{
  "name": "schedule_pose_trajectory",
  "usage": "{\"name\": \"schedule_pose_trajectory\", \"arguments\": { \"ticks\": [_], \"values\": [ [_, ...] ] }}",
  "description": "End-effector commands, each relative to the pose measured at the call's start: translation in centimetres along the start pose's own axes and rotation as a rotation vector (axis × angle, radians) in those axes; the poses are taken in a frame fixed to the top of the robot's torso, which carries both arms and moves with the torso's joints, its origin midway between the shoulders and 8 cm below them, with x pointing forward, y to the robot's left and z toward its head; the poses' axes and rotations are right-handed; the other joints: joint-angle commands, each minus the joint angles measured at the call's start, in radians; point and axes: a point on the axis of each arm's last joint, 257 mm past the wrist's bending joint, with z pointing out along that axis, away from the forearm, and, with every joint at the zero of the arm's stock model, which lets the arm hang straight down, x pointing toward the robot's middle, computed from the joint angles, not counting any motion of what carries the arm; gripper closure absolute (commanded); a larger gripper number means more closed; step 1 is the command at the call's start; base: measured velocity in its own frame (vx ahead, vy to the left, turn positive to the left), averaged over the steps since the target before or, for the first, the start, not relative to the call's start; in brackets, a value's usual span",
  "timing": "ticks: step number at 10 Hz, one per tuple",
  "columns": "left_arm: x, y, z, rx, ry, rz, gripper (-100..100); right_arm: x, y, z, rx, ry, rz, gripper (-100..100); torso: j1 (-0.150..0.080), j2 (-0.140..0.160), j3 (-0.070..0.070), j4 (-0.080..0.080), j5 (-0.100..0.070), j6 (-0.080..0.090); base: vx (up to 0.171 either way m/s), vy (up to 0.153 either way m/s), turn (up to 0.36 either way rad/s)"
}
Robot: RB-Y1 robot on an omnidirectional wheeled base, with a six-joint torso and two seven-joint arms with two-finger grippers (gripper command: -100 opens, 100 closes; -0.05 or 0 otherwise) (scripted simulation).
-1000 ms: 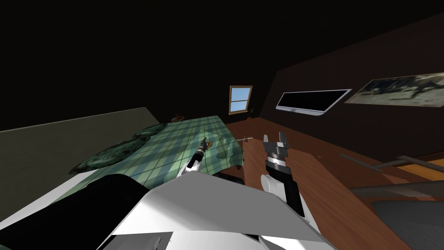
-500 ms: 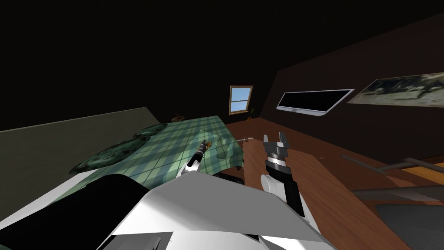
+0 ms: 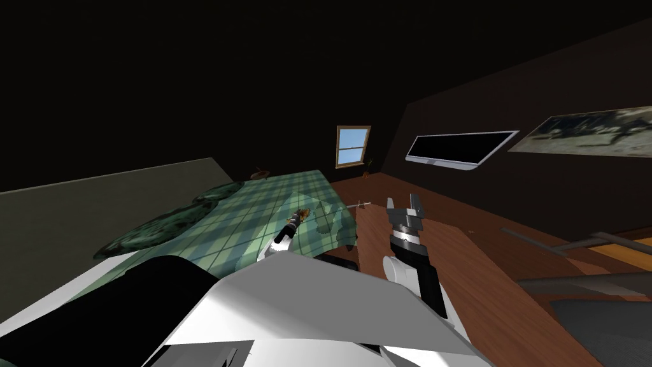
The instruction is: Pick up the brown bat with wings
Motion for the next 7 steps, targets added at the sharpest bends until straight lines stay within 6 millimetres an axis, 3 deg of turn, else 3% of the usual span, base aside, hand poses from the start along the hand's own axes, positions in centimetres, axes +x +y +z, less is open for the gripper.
{"name": "schedule_pose_trajectory", "arguments": {
  "ticks": [1, 2, 7],
  "values": [
    [-1.0, 2.5, 0.2, -0.065, -0.025, -0.001, -100, 0.0, 0.0, 0.0, 0.000, 0.000, 0.000, 0, 0.000, 0.000, 0.000, 0.000, 0.000, 0.000, 0.041, -0.018, -0.031],
    [-1.0, 2.5, 0.2, -0.065, -0.025, -0.001, -100, 0.0, 0.0, 0.0, 0.000, 0.000, 0.000, 0, 0.000, 0.000, 0.000, 0.000, 0.000, 0.000, 0.026, -0.011, -0.006],
    [-5.3, 8.9, -0.2, -0.254, -0.106, -0.003, -100, 0.0, 0.0, 0.0, 0.000, 0.000, 0.000, 0, -0.001, -0.001, -0.001, 0.000, 0.000, 0.000, 0.036, -0.016, -0.039]
  ]
}}
